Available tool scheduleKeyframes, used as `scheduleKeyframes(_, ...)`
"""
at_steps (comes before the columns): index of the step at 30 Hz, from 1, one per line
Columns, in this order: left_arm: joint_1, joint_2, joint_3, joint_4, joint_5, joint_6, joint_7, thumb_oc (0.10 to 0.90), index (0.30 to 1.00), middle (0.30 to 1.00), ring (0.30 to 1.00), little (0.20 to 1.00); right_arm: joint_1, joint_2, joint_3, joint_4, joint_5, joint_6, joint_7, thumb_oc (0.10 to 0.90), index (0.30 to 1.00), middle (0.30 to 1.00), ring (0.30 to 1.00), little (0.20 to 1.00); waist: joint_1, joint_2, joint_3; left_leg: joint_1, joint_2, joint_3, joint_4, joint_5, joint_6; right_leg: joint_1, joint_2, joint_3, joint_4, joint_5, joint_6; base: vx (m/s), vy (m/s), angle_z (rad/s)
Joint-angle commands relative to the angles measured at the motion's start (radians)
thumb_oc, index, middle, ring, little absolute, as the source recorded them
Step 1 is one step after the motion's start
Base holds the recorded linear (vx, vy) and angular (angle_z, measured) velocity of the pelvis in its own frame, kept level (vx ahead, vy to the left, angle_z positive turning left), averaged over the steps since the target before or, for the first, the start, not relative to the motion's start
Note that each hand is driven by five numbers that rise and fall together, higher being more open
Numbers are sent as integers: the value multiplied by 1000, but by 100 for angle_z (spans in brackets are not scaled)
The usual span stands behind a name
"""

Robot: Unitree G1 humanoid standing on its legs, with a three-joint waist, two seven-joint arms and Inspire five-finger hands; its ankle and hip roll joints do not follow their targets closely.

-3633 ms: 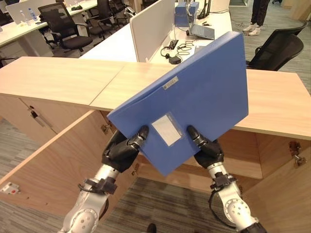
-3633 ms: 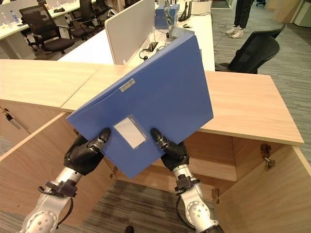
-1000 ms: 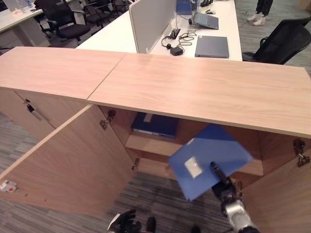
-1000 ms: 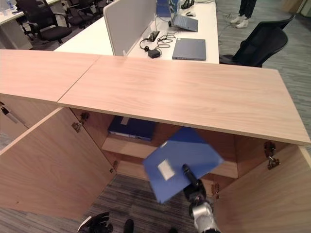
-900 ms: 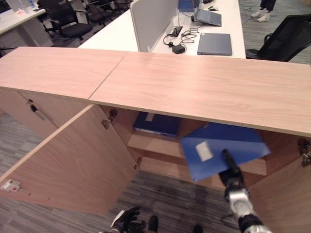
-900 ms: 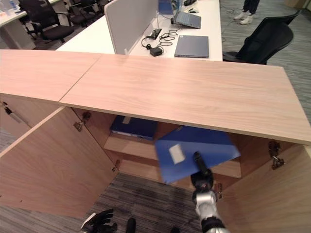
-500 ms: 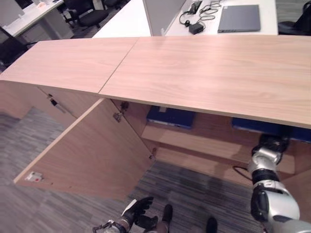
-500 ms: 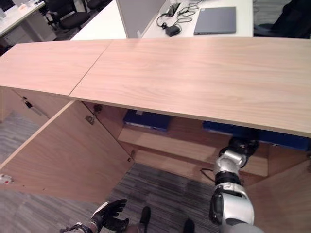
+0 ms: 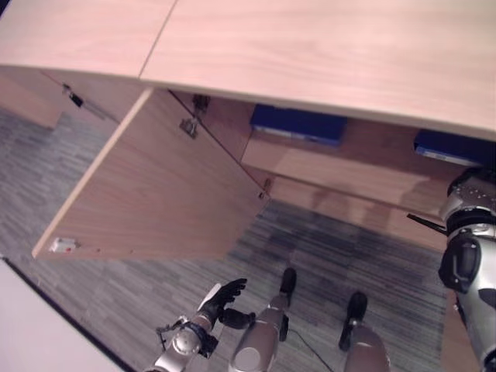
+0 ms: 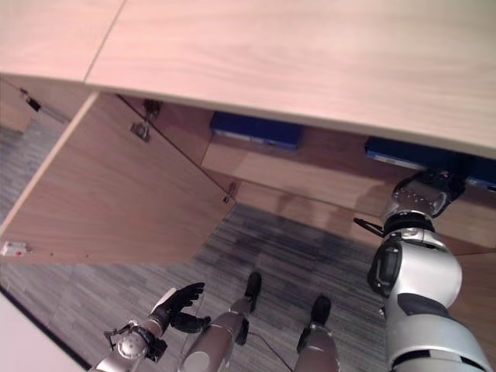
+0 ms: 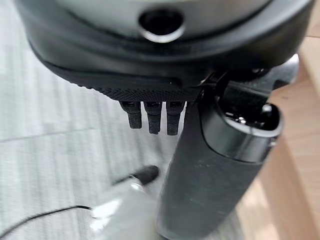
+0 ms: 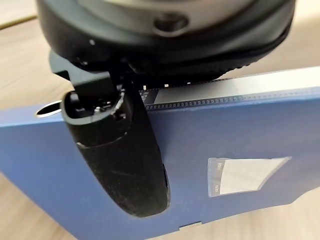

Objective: Put the empty folder in the office cabinet

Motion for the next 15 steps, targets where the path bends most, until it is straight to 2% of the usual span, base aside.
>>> scheduleKeyframes(1, -1, 66, 11, 13, -39, -31, 51, 800, 900, 900, 900, 900, -95, -103, 127, -122, -64, -10, 37, 400, 300, 300, 300, 300, 6, -56, -34, -112, 62, 44, 300, -220, -72, -16, -54, 120, 82, -93, 108, 29, -16, 28)
scheduleKeyframes(8, -5, 109, 35, -15, -72, -46, 64, 800, 900, 900, 900, 900, -148, -185, 170, -111, -96, -8, 16, 400, 300, 300, 300, 300, 8, -56, -37, -235, 44, 21, 434, -268, -78, -148, -75, 137, 253, -156, 102, 11, -21, 17)
scheduleKeyframes(15, -5, 149, -14, -37, -17, -54, 49, 800, 900, 900, 900, 900, -205, -222, 227, -88, -131, 4, -2, 400, 300, 300, 300, 300, 16, -51, -55, -271, 34, 21, 447, -285, -75, -204, -83, 158, 305, -174, 104, 7, 3, 4)
